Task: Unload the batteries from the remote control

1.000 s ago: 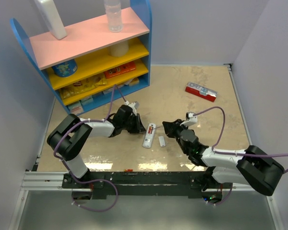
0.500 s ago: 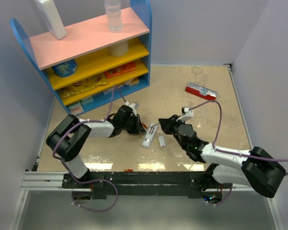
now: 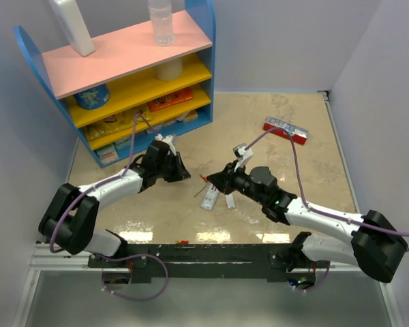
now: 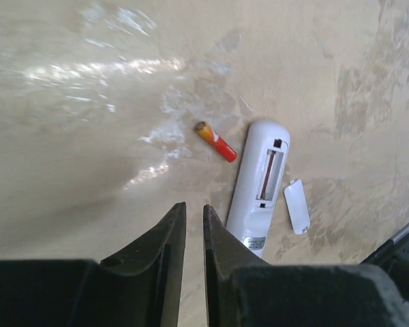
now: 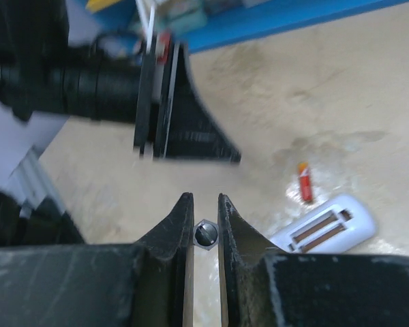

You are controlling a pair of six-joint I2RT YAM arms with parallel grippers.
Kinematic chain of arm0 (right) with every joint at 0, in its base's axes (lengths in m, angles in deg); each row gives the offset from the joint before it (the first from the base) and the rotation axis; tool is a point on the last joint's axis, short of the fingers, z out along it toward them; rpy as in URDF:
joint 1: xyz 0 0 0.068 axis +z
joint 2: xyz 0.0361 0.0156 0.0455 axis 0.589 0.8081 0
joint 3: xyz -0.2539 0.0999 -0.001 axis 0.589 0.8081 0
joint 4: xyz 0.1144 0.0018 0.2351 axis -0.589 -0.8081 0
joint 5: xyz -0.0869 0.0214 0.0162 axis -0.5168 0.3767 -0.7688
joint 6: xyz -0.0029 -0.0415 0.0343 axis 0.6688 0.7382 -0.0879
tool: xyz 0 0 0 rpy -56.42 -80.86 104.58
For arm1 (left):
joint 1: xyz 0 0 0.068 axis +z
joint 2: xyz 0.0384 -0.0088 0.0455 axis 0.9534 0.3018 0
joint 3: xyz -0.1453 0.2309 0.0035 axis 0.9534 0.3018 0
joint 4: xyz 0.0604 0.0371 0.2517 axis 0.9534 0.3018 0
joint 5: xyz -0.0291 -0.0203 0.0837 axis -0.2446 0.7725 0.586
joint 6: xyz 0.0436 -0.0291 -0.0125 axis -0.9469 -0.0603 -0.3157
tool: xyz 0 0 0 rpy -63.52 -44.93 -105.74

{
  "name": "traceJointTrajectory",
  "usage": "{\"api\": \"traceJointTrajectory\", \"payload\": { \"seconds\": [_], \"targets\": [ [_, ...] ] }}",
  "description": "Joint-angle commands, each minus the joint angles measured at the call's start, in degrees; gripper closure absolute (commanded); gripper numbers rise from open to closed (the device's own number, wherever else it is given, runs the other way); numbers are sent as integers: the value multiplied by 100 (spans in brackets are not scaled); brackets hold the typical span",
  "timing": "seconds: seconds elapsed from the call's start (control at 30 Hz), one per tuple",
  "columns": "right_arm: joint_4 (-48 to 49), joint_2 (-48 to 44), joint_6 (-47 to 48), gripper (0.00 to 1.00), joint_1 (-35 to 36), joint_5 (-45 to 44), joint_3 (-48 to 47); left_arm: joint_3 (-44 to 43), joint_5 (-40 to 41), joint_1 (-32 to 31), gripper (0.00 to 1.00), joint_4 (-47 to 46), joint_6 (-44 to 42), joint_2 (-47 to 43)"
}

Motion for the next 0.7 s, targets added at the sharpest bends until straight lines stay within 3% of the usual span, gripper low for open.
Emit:
{"api": "traceJointTrajectory", "payload": {
  "seconds": [0.0, 0.23, 0.67],
  "targets": [
    [-167, -221, 333, 100, 280, 1636, 49, -153, 86, 613, 79, 710, -467, -659],
    [44, 191, 359, 100, 1942, 1427, 15, 146, -187, 1230, 78, 1071, -749, -1011],
    [853, 965, 279, 100, 2136, 899, 200, 647, -319, 1318, 77, 905, -732, -1143]
  ]
}}
